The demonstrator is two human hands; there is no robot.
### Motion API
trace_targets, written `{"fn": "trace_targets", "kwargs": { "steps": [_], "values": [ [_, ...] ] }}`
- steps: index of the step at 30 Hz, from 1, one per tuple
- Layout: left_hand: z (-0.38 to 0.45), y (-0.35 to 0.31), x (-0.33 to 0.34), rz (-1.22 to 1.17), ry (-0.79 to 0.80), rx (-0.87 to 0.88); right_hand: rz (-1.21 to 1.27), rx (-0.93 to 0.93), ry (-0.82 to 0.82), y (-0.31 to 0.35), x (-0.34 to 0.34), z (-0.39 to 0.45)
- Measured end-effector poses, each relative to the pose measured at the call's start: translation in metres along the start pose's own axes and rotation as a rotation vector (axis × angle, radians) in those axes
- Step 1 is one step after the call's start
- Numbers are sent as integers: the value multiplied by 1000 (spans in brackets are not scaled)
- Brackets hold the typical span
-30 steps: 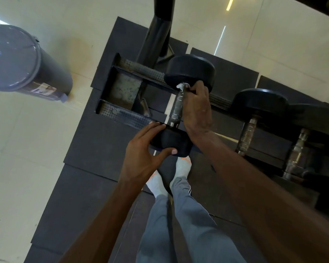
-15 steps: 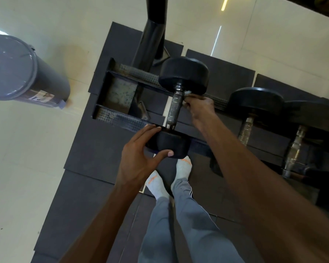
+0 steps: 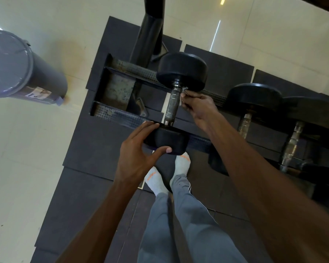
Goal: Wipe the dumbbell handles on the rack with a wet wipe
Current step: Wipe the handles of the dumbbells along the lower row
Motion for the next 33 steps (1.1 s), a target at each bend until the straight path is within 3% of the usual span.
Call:
{"fn": "trace_targets", "kwargs": {
  "steps": [6, 15, 19, 24, 26, 30, 33],
  "values": [
    [0, -2, -1, 4, -12, 0, 290, 160, 15, -17, 15, 23],
    [0, -5, -1, 18, -21, 12, 49, 179, 104, -7, 9, 30],
    [2, -5, -3, 23, -17, 26, 116, 191, 84, -16, 17, 33],
    [3, -4, -4, 45, -23, 22, -122, 321, 216, -54, 5, -8],
    [2, -6, -3, 49, -25, 20, -100, 282, 235, -46, 9, -5],
    [2, -7, -3, 39, -20, 15, 142, 130, 22, -8, 14, 33],
    [3, -6, -3, 52, -11, 16, 23, 112, 44, -18, 9, 25]
  ]
}}
Point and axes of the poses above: each hand's wrist, its own z-axis towards the middle knuckle, its own x-axis out of the palm, y = z × x, the point moved 7 cm from there along z, towards the middle knuckle, and after that the axes turned 9 degrees about z, right-handed, at the moved point
